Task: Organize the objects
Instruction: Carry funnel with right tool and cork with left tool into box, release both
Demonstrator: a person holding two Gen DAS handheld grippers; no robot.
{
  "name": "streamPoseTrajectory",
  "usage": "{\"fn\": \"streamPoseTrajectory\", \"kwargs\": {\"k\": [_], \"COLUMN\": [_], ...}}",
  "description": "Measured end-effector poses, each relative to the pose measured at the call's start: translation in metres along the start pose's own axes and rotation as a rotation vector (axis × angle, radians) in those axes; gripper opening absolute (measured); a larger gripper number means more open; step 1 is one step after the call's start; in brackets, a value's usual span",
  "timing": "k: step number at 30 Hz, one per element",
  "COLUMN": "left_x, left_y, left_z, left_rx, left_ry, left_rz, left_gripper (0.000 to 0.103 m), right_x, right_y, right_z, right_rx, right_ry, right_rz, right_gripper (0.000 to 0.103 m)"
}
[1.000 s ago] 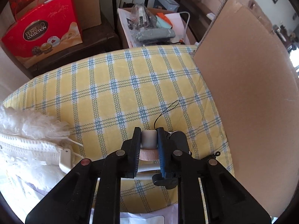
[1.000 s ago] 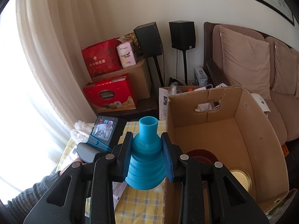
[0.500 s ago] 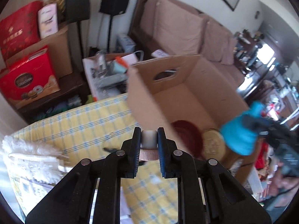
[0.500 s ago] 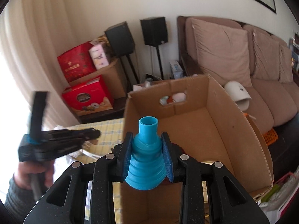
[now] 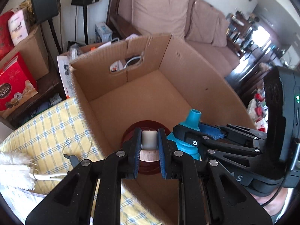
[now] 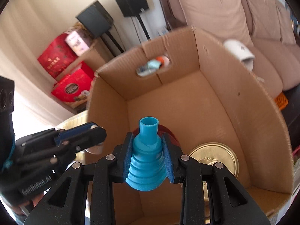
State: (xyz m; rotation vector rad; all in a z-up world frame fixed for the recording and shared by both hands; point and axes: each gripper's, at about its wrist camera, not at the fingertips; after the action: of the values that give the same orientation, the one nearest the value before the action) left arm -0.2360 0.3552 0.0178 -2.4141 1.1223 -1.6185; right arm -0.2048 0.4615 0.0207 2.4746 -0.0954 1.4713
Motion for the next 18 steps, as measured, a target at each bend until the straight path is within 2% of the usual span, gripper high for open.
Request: {"fn": "streamPoseTrajectory", "kwargs": {"k": [4,6,12,16,18], "left_x": [-0.016,-0.02,-0.01,0.012,0.025], "left_y": [0.005,0.01,0.018,0.019,0.019], "left_z": [0.0,0.001,0.008,0.012,0.015], "left_rx": [0.014,0.032,0.038,0.033,0.027], "left_ry": [0.028,0.049,0.022,-0.019,-0.04], "left_rz": [-0.008,0.004,0.001,0.019,0.042], "left_gripper": [0.015,0.019,0.039,0.059,0.065], "right_x": [-0.024,-0.029,-0.026,-0.017,-0.01], "right_y": [-0.004,-0.004,-0.003,-0.002,0.0], "right_z": [-0.005,-0.007,-0.006,-0.001,0.0], "right_rx": [-0.026,-0.034,-0.03,-0.035,-0.033], "right_ry": [0.077,0.099,0.087,0.056,0.039], "right_rz": [0.01,-0.003,0.002,0.004,0.004], "right_gripper": [0.031,0.031,0.043,0.045,0.048]}}
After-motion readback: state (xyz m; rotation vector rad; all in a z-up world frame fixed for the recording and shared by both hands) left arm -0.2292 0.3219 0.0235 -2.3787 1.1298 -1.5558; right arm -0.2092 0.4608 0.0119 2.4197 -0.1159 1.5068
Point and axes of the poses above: each gripper's, at about its wrist camera, not at the fingertips, and x roughly against the way its jaws point, y to its left, z to its underside, and after that the axes turned 10 degrees about z, right-handed
